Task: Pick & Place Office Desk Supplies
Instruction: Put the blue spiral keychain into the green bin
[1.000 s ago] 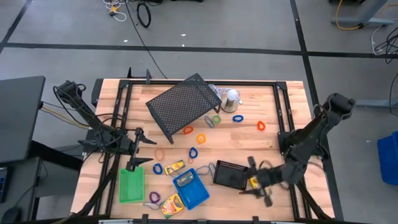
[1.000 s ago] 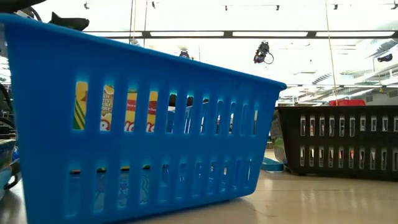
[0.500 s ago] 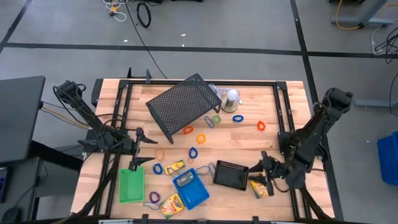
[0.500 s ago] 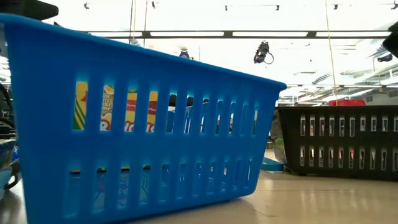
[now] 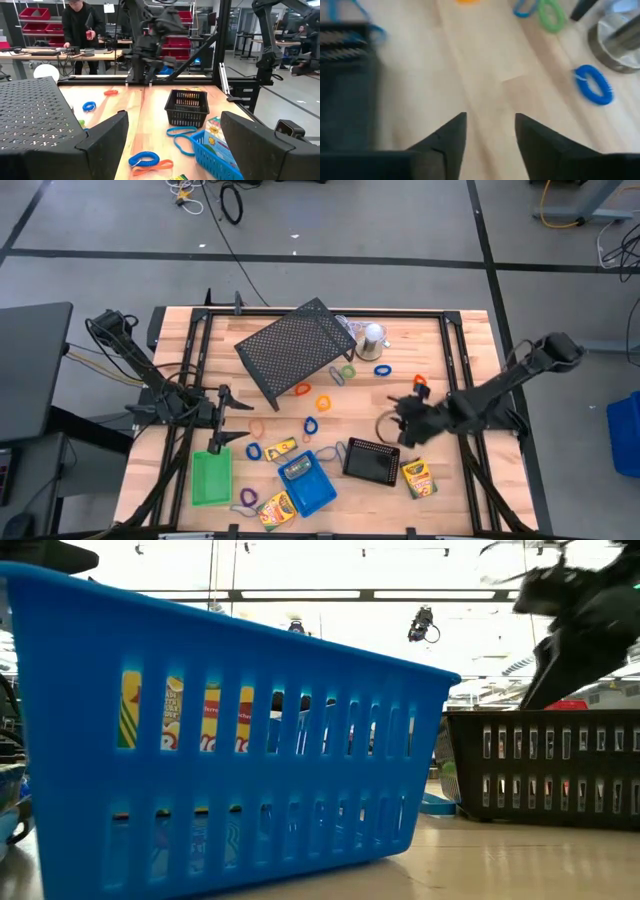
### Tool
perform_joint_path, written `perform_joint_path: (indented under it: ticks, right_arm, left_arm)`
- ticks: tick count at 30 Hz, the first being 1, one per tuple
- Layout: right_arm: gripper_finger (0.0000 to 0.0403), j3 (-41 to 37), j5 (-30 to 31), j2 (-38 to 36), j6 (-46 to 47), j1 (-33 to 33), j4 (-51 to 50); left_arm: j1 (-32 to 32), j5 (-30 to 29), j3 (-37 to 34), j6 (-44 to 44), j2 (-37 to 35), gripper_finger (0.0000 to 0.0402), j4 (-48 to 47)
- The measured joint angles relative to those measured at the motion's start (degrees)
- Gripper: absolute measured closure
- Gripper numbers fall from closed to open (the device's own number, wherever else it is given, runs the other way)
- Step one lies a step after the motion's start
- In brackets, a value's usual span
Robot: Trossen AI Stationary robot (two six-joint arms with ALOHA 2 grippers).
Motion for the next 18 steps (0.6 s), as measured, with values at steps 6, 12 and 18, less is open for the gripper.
perform_joint_path:
  ticks: [6, 12, 18]
  right_arm:
    - [0.0170, 0.00, -6.32, 0.00, -17.07, -16.60, 3.23]
    - [0.0172, 0.00, -17.20, 0.40, -31.57, -33.74, 7.86]
    - [0.0174, 0.07, -24.31, 2.84, -42.63, -44.81, 10.32]
  left_arm:
    - [0.00, -0.23, -0.02, 0.15, 0.00, 0.0080, -0.02]
    - [0.00, -1.97, -0.02, 0.94, 0.00, 0.0080, -0.02]
    - [0.02, -3.85, -0.02, 2.39, -0.02, 0.0080, 0.34]
